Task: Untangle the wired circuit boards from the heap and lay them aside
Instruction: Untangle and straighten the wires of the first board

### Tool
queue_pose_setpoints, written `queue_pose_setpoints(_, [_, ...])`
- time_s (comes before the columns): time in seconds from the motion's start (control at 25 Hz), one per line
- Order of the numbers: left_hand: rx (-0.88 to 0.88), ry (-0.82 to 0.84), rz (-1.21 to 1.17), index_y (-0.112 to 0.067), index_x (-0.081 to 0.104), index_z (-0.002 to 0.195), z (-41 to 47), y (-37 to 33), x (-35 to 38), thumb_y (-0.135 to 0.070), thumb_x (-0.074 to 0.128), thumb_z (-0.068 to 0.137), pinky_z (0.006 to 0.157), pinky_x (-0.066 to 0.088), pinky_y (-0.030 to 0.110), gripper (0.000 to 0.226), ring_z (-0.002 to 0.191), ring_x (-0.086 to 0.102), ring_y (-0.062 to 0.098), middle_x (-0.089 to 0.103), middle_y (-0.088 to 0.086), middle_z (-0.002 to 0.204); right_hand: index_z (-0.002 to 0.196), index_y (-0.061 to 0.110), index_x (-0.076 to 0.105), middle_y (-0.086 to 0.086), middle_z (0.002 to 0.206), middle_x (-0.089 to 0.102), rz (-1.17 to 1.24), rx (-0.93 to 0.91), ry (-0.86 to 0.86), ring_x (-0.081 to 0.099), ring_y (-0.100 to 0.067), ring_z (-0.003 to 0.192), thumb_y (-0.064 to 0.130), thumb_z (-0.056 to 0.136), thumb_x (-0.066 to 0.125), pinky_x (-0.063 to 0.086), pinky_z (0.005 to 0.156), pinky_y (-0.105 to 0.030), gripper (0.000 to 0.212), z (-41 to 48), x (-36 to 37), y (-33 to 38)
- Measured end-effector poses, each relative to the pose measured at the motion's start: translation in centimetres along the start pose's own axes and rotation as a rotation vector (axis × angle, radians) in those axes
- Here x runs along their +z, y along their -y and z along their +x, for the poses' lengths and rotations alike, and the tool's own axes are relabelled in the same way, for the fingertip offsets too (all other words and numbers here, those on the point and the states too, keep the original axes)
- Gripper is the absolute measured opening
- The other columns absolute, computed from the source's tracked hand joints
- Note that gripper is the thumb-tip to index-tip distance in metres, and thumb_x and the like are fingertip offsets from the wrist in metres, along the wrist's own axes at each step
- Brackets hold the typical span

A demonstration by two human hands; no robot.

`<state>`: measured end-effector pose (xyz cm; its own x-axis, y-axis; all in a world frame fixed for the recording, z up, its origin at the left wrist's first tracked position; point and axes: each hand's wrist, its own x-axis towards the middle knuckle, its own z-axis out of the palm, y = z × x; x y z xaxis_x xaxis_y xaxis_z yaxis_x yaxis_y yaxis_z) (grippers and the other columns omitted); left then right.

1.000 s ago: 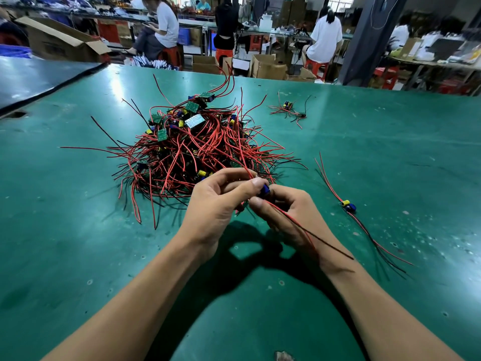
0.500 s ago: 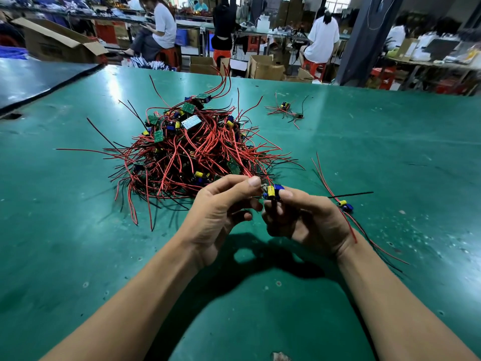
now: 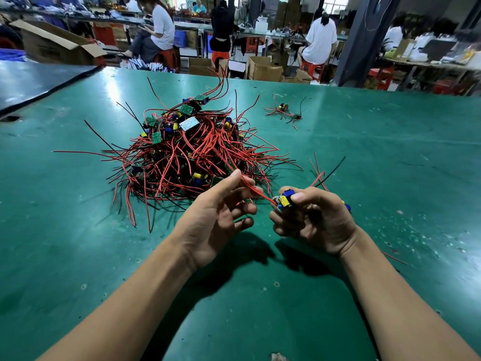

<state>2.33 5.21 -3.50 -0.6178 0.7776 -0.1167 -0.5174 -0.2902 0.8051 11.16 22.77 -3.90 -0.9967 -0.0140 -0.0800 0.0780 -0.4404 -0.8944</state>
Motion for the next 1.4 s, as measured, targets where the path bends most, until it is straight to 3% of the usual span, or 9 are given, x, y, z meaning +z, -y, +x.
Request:
queue_pose_setpoints(0.2, [-0.014, -0.008, -0.023, -0.023, 0.076, 0.077, 0.1, 0.0, 0.0, -0.038, 0.061, 0.083, 0.059, 0.050, 0.025, 0.023, 0.061, 0.060, 0.011, 0.071, -0.001, 0.086, 0.062, 0.018, 0.038, 0.001, 0.055, 0.028, 0.045, -0.034, -0.002, 0.027, -0.015, 0.051, 0.027, 0.054, 0.081, 0.024, 0.053, -0.029, 0.045, 0.2, -0.3, 0.0])
queue_pose_setpoints(0.36, [-0.012, -0.042, -0.124, -0.015, 0.076, 0.070, 0.3, -0.3, -0.9, -0.015, 0.062, 0.074, 0.062, 0.058, 0.028, 0.015, 0.067, 0.069, 0.021, 0.073, 0.009, 0.089, 0.069, 0.019, 0.047, 0.005, 0.055, 0.034, 0.046, -0.136, -0.253, 0.027, -0.013, 0.052, 0.029, 0.072, 0.066, 0.027, 0.049, -0.025, 0.022, 1.1, -0.4, 0.1])
queue_pose_setpoints(0.52, [-0.024, 0.067, -0.141, -0.012, 0.072, 0.105, 0.5, -0.1, -1.5, 0.001, 0.066, 0.068, 0.073, 0.060, 0.034, 0.040, 0.087, 0.073, 0.026, 0.071, 0.012, 0.113, 0.060, 0.019, 0.041, 0.004, 0.058, 0.025, 0.185, -0.209, -0.215, 0.014, -0.014, 0.055, 0.030, 0.081, 0.052, 0.014, 0.050, -0.029, 0.026, 1.3, -0.7, 0.3])
queue_pose_setpoints(0.64, [-0.073, 0.119, -0.203, -0.009, 0.070, 0.118, 0.6, -0.4, -2.0, -0.024, 0.068, 0.077, 0.077, 0.059, 0.039, 0.043, 0.098, 0.071, 0.028, 0.068, 0.017, 0.121, 0.062, 0.021, 0.023, 0.003, 0.061, 0.016, 0.325, -0.215, -0.069, 0.014, -0.013, 0.052, 0.030, 0.079, 0.055, 0.011, 0.052, -0.030, 0.037, 0.6, -1.3, 0.9])
queue_pose_setpoints(0.76, [-0.155, -0.032, -0.075, -0.003, 0.065, 0.108, 1.1, -0.2, -1.9, -0.046, 0.058, 0.086, 0.063, 0.061, 0.031, 0.049, 0.073, 0.073, 0.023, 0.074, 0.016, 0.095, 0.062, 0.021, 0.028, 0.002, 0.058, 0.022, 0.153, -0.126, -0.017, 0.020, -0.012, 0.049, 0.028, 0.061, 0.074, 0.015, 0.049, -0.029, 0.046, 0.1, -1.2, 0.8])
queue_pose_setpoints(0.88, [-0.223, 0.017, 0.136, -0.006, 0.061, 0.099, 0.9, 0.7, -1.2, -0.050, 0.059, 0.082, 0.057, 0.059, 0.030, 0.047, 0.063, 0.070, 0.023, 0.071, 0.013, 0.080, 0.062, 0.019, 0.052, -0.001, 0.063, 0.042, -0.091, 0.055, 0.012, 0.025, -0.014, 0.053, 0.030, 0.049, 0.084, 0.018, 0.050, -0.028, 0.036, 0.2, 0.0, -0.2])
queue_pose_setpoints(1.0, [-0.202, 0.102, 0.195, -0.003, 0.056, 0.102, 0.5, 1.3, -0.9, -0.030, 0.071, 0.076, 0.057, 0.058, 0.030, 0.040, 0.063, 0.070, 0.025, 0.069, 0.017, 0.079, 0.065, 0.022, 0.062, 0.000, 0.064, 0.053, -0.190, 0.133, -0.009, 0.037, -0.014, 0.056, 0.027, 0.066, 0.070, 0.022, 0.056, -0.023, 0.009, 0.6, 0.5, -1.2])
queue_pose_setpoints(1.12, [-0.134, 0.035, 0.157, -0.002, 0.061, 0.097, 0.5, 1.4, -1.0, -0.017, 0.071, 0.076, 0.056, 0.059, 0.029, 0.028, 0.062, 0.071, 0.025, 0.071, 0.018, 0.078, 0.064, 0.025, 0.057, 0.002, 0.063, 0.039, -0.350, 0.101, -0.115, 0.015, -0.020, 0.063, 0.042, 0.068, 0.070, 0.010, 0.060, -0.035, 0.022, 1.1, 0.3, -1.6])
queue_pose_setpoints(1.4, [0.017, -0.092, 0.329, -0.001, 0.069, 0.101, 0.9, 1.2, -1.6, -0.009, 0.067, 0.084, 0.059, 0.058, 0.026, 0.018, 0.062, 0.071, 0.026, 0.072, 0.016, 0.081, 0.074, 0.026, 0.061, 0.002, 0.064, 0.040, -0.509, -0.034, -0.306, 0.033, -0.009, 0.049, 0.060, 0.077, 0.076, 0.022, 0.047, -0.023, 0.038, 2.1, 0.5, -2.3])
